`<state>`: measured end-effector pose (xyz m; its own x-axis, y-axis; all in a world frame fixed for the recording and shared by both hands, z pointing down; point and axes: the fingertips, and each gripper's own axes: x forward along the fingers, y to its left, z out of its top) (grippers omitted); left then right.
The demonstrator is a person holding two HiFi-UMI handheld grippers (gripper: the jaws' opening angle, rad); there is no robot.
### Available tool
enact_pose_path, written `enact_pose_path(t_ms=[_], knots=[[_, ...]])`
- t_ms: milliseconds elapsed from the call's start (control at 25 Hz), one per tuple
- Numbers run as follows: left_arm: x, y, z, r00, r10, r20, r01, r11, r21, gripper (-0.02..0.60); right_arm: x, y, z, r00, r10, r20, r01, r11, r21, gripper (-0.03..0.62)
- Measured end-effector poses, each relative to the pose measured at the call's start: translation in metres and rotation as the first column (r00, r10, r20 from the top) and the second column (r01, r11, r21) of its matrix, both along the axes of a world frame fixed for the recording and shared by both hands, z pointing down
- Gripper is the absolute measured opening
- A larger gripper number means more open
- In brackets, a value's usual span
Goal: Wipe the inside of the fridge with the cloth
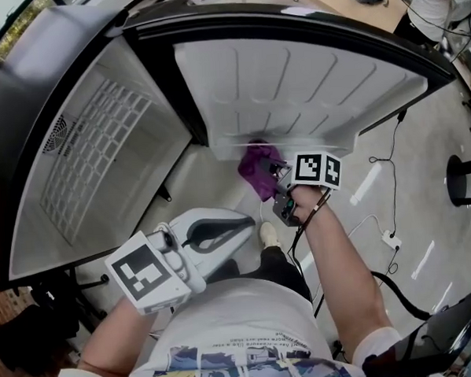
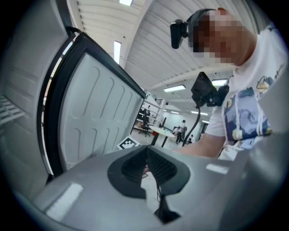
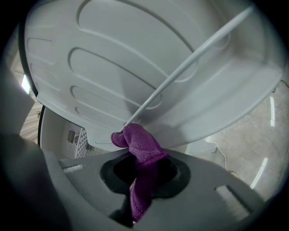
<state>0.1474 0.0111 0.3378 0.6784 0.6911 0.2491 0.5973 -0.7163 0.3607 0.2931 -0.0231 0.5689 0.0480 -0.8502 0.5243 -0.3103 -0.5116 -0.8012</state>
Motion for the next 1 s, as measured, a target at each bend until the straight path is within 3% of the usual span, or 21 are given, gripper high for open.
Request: enact_pose_path(t_ms=[1000], knots=[[0.042,0.042,0.006,0.991,0.131,-0.032,-0.131,0.991,-0.005,0.005,0.035,0.074,0.01,0.994,0.11,-0.019,-0.111,0.992,-0.058,0.054]])
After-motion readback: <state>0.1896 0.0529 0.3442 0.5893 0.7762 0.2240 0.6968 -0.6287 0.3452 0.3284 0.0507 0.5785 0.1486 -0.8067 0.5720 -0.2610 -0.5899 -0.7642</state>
